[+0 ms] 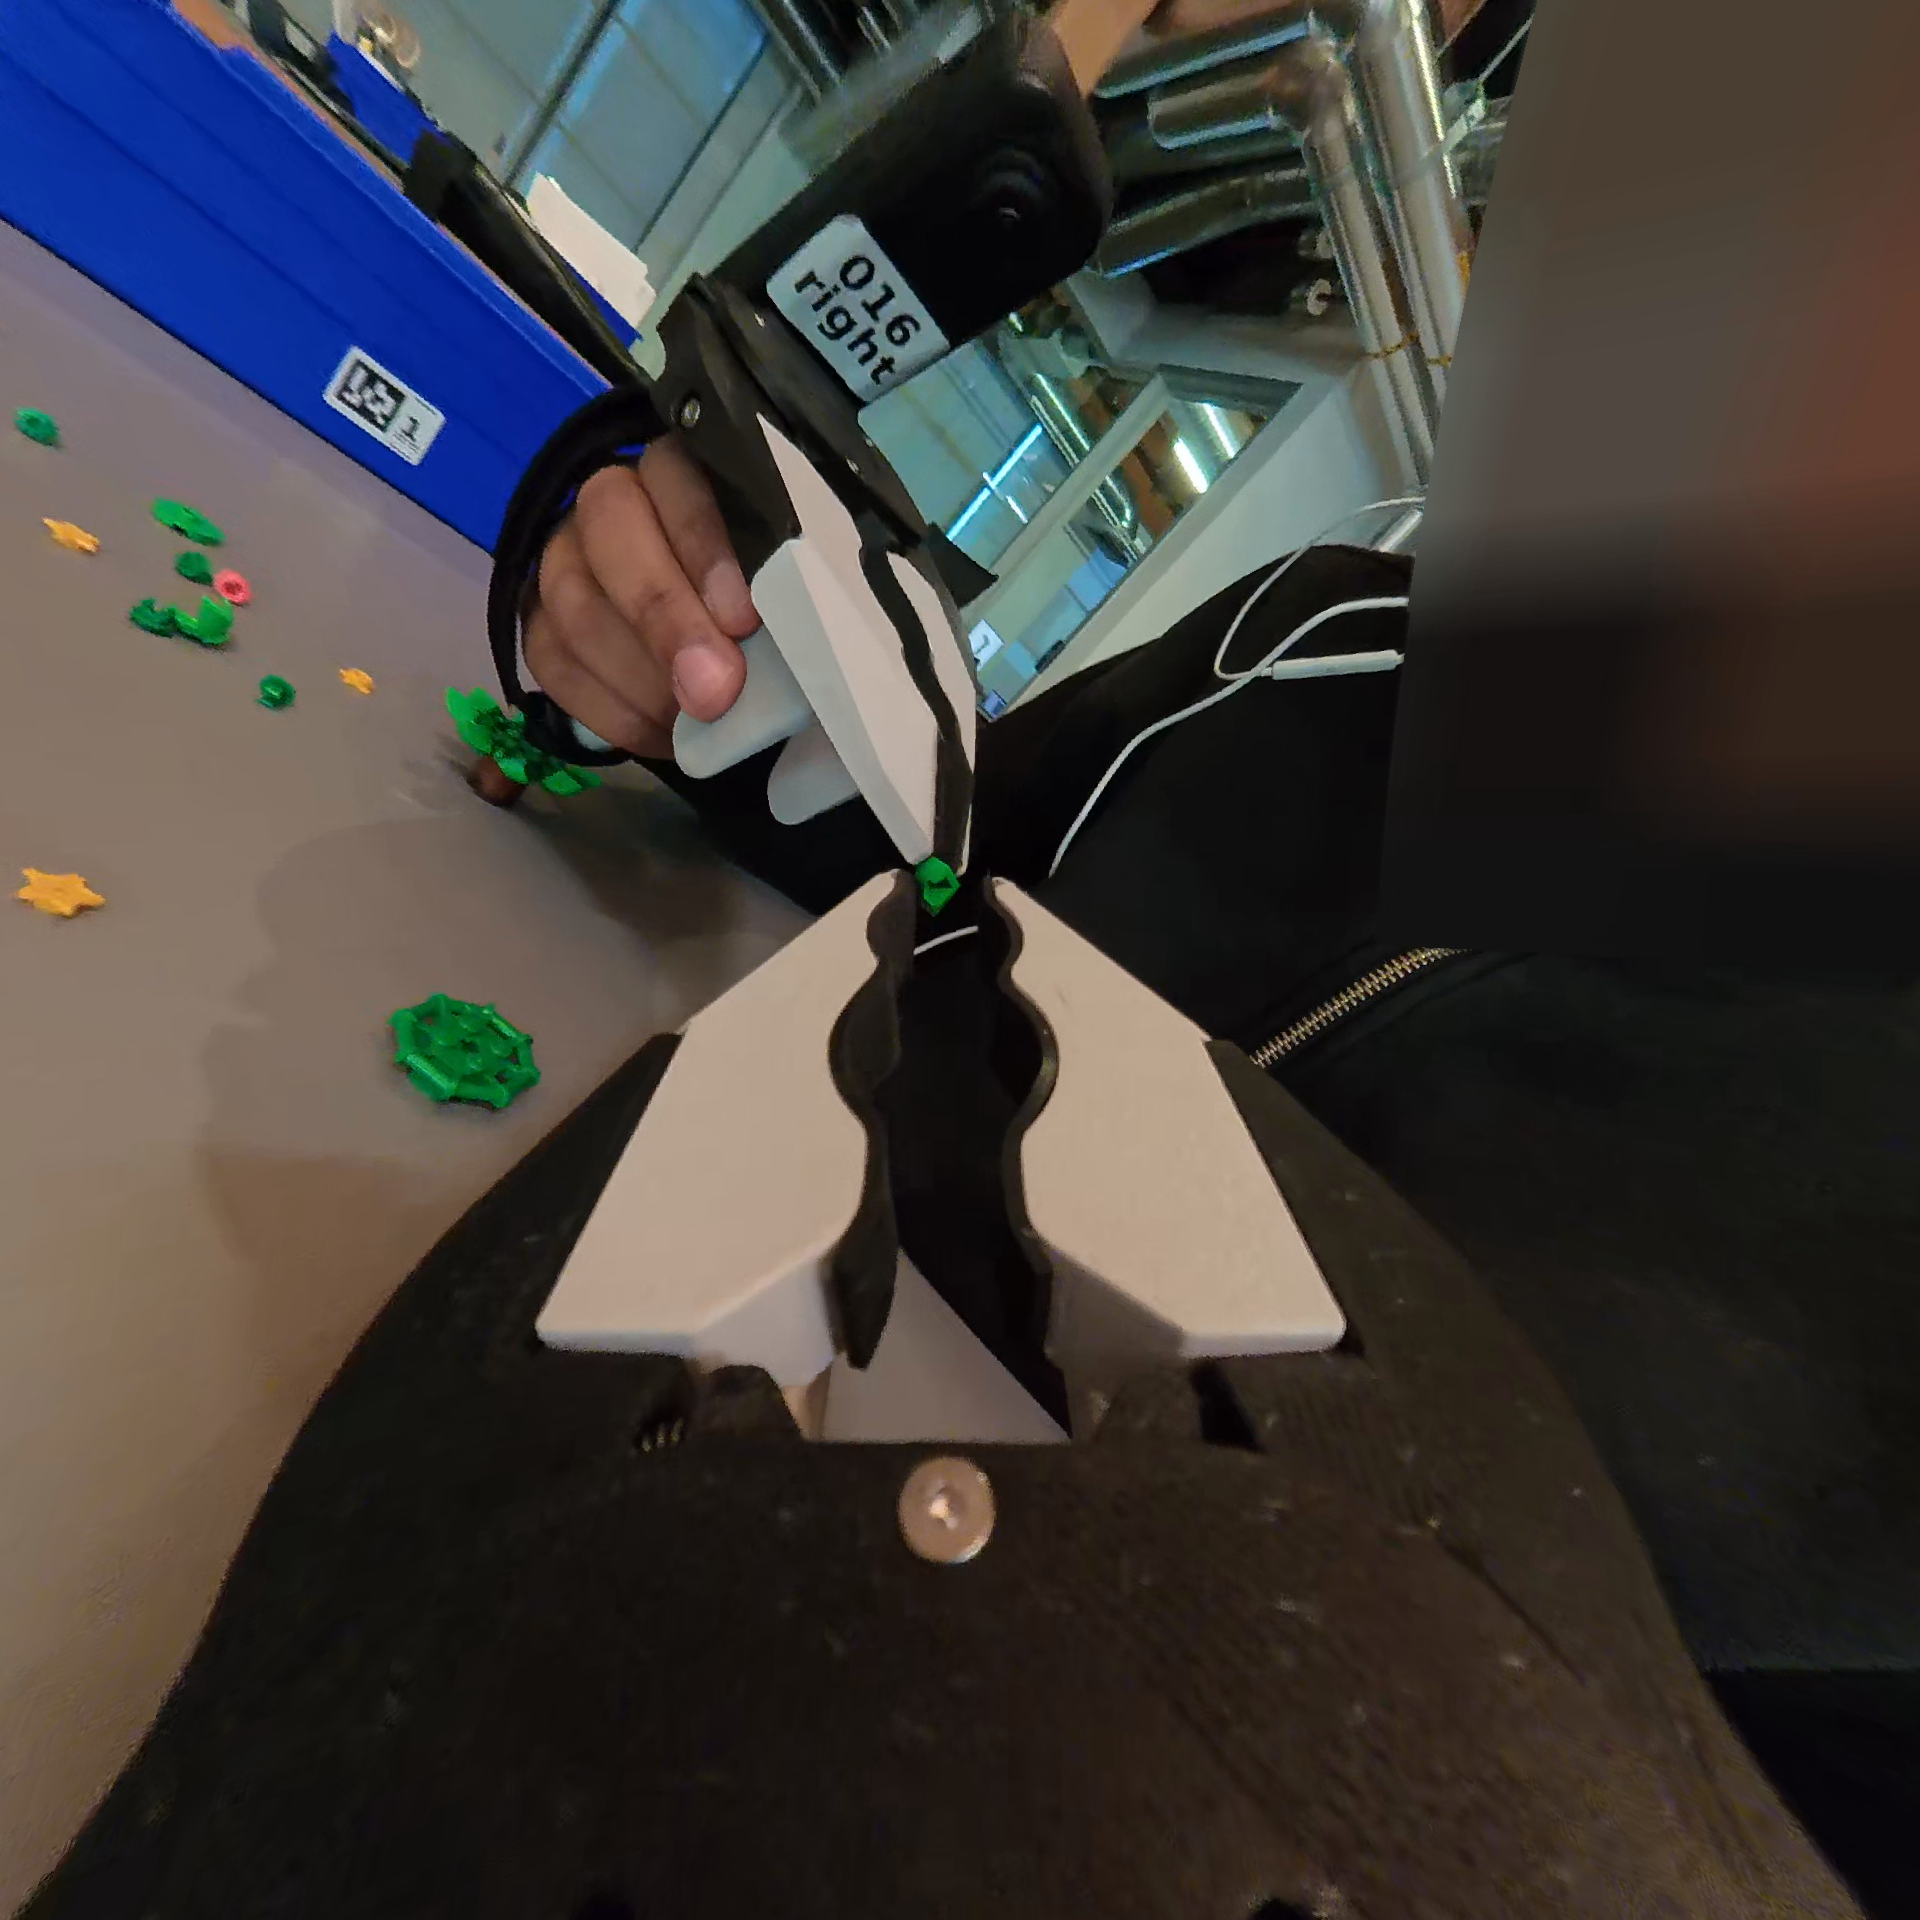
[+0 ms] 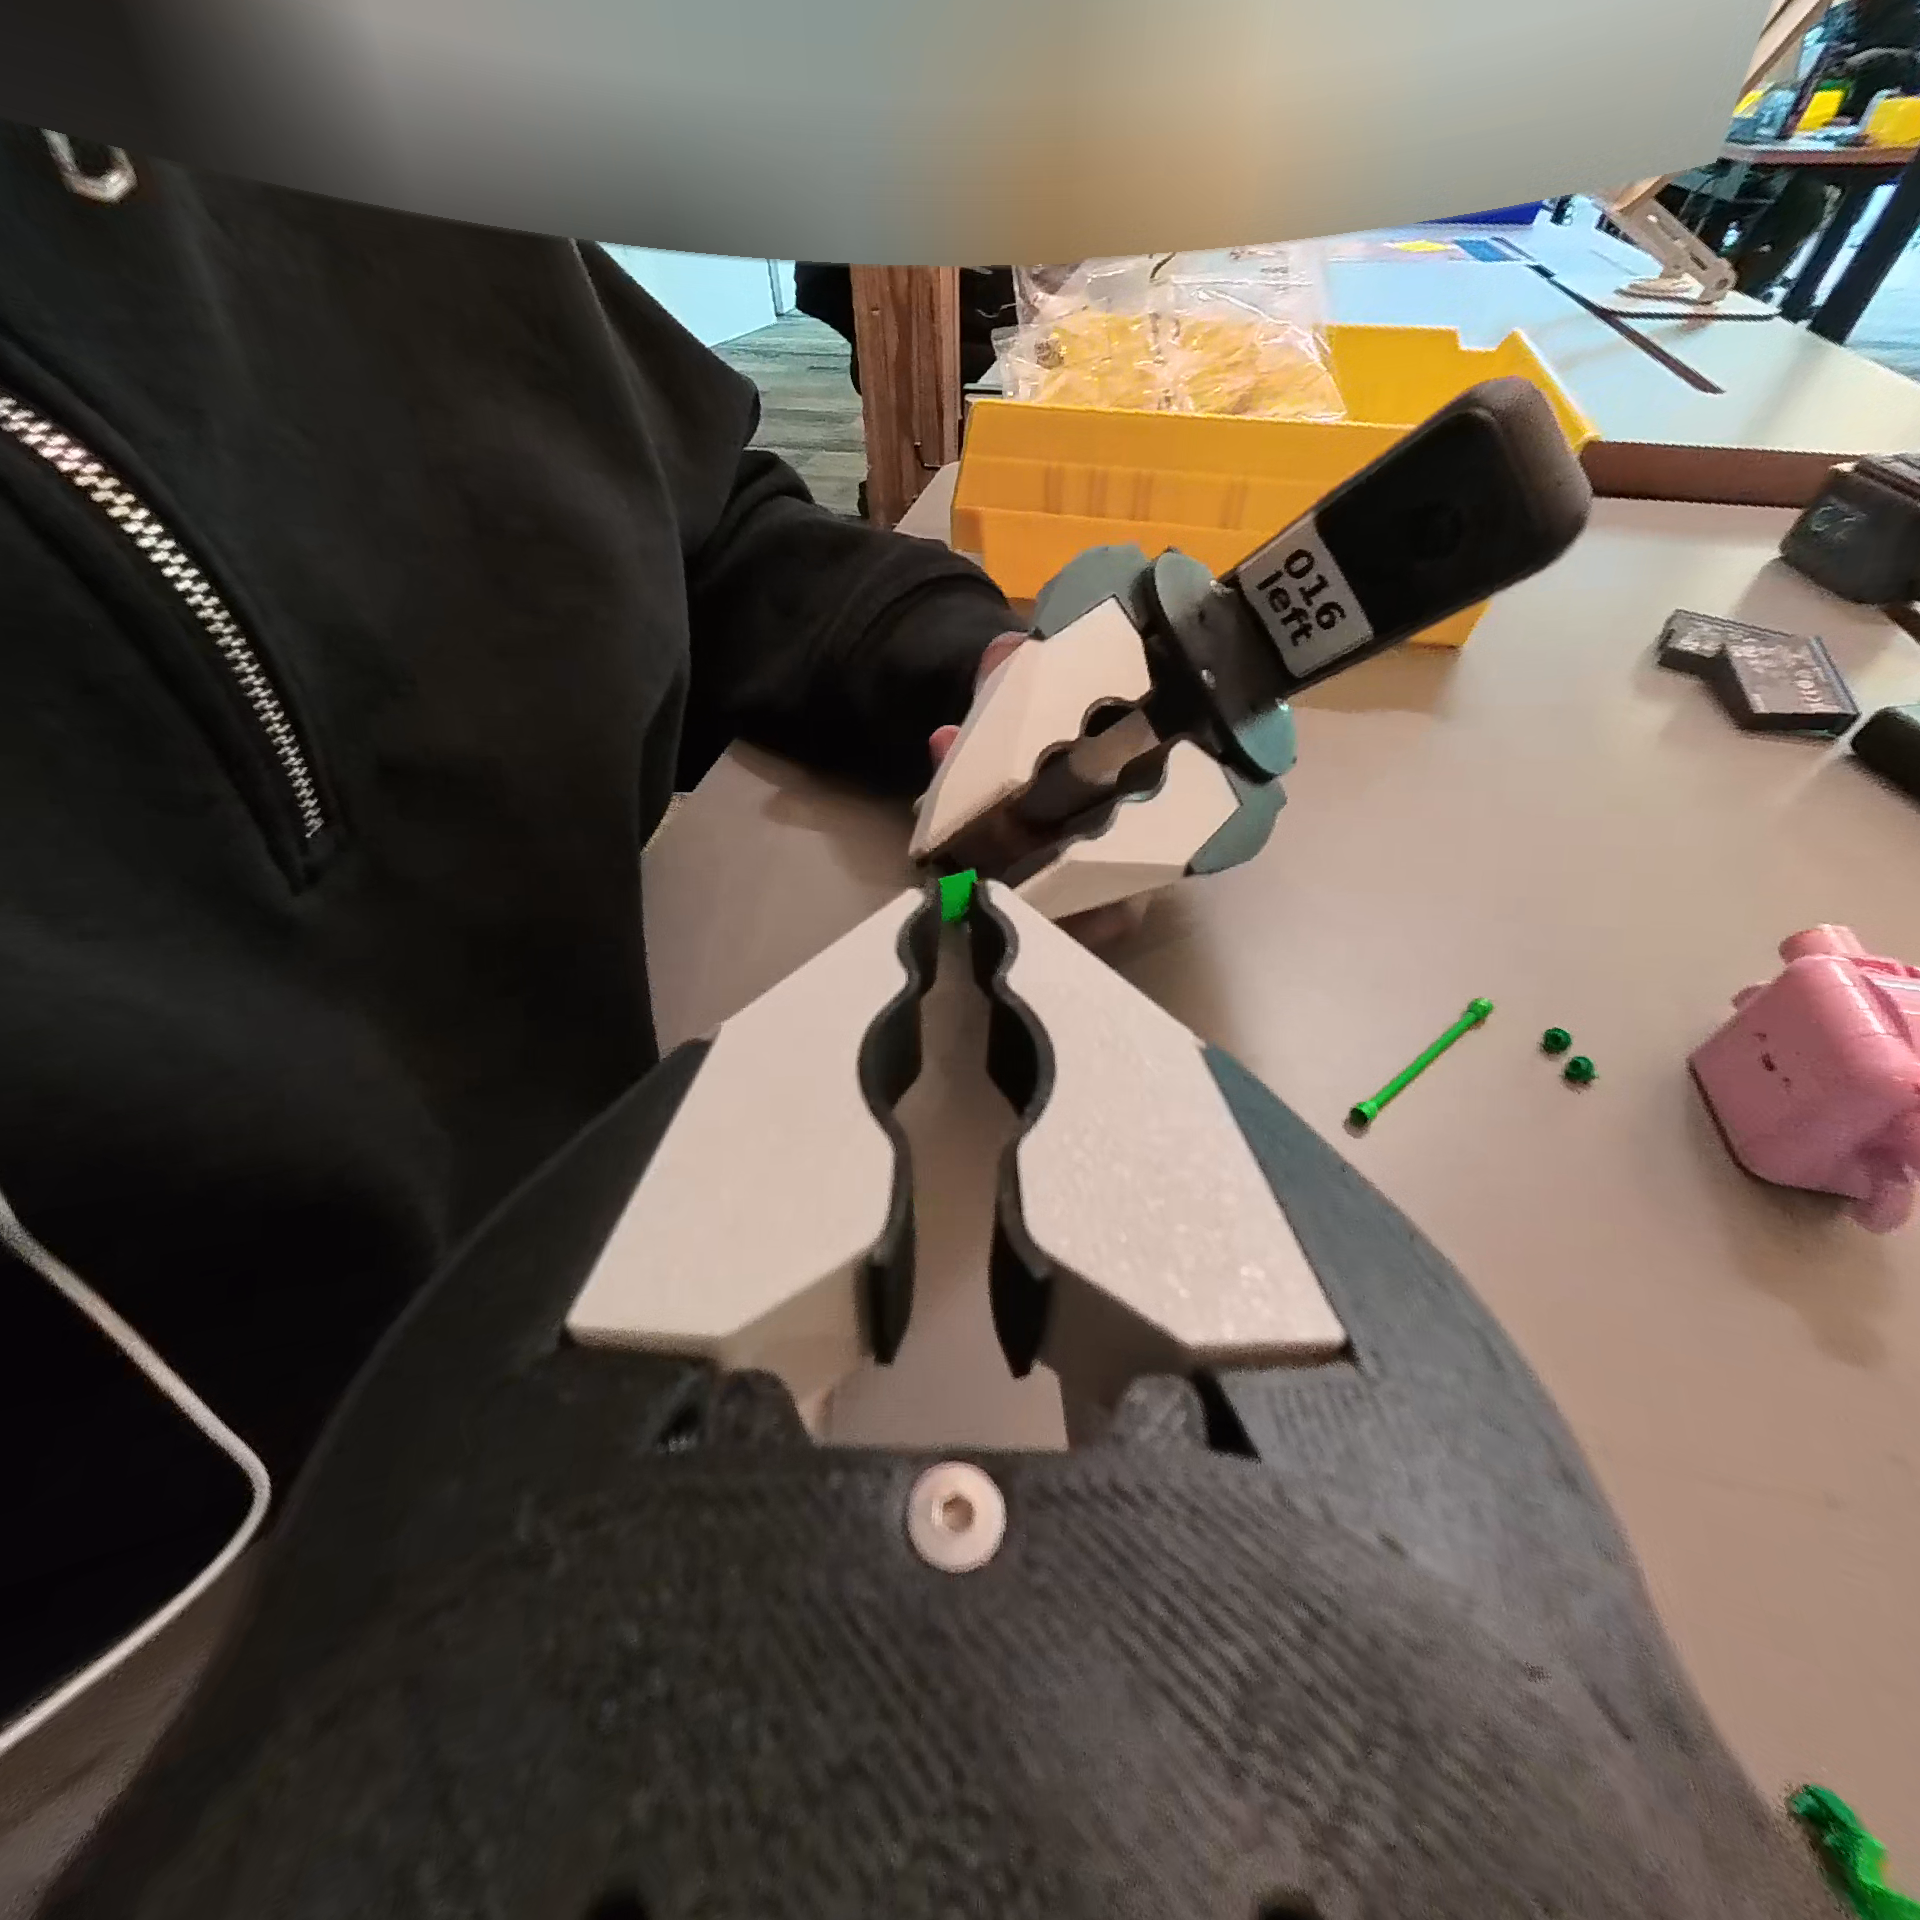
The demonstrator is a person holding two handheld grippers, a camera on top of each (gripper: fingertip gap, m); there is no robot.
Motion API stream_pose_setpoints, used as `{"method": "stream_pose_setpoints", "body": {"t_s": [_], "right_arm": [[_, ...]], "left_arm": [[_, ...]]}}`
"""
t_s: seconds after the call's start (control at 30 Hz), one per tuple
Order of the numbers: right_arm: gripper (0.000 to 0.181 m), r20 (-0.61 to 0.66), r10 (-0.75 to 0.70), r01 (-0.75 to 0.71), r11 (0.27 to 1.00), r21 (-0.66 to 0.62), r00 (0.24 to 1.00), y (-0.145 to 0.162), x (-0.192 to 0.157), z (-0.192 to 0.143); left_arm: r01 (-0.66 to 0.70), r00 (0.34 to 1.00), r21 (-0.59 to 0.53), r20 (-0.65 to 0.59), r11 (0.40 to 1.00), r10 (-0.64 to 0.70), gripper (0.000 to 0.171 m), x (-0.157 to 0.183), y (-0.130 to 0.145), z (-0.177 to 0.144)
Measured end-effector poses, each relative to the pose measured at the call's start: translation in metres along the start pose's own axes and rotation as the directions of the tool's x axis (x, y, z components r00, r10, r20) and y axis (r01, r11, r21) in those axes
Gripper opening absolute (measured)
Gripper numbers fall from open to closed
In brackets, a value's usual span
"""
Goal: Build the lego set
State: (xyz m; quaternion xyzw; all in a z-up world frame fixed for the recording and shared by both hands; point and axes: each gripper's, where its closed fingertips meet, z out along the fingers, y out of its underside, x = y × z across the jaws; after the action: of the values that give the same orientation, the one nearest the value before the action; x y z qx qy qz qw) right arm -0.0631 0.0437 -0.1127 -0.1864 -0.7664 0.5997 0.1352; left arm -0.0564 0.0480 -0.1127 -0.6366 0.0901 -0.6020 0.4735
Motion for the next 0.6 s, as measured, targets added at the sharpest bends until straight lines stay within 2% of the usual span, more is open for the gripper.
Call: {"method": "stream_pose_setpoints", "body": {"t_s": [0.2, 0.3, 0.43, 0.6], "right_arm": [[0.004, 0.005, 0.023, -0.023, 1.000, 0.018, 1.000, -0.001, 0.002, 0.000], [0.006, -0.004, 0.013, -0.013, 1.000, 0.012, 1.000, 0.001, 0.003, 0.002], [0.001, -0.026, -0.013, 0.014, 1.000, 0.027, 1.000, -0.002, 0.004, 0.004], [0.001, -0.017, 0.011, -0.011, 0.999, 0.049, 1.000, -0.003, 0.005, 0.004]], "left_arm": [[-0.020, 0.999, 0.014, 0.027, 1.000, 0.020, 0.000, -0.002, -0.004, -0.002], [-0.010, 1.000, 0.052, -0.003, 0.999, 0.010, 0.000, 0.002, -0.010, -0.004], [0.022, 0.999, 0.086, -0.045, 0.996, -0.018, 0.000, 0.006, -0.015, -0.007], [0.008, 0.999, 0.091, -0.031, 0.996, -0.006, 0.000, 0.006, -0.016, -0.007]]}}
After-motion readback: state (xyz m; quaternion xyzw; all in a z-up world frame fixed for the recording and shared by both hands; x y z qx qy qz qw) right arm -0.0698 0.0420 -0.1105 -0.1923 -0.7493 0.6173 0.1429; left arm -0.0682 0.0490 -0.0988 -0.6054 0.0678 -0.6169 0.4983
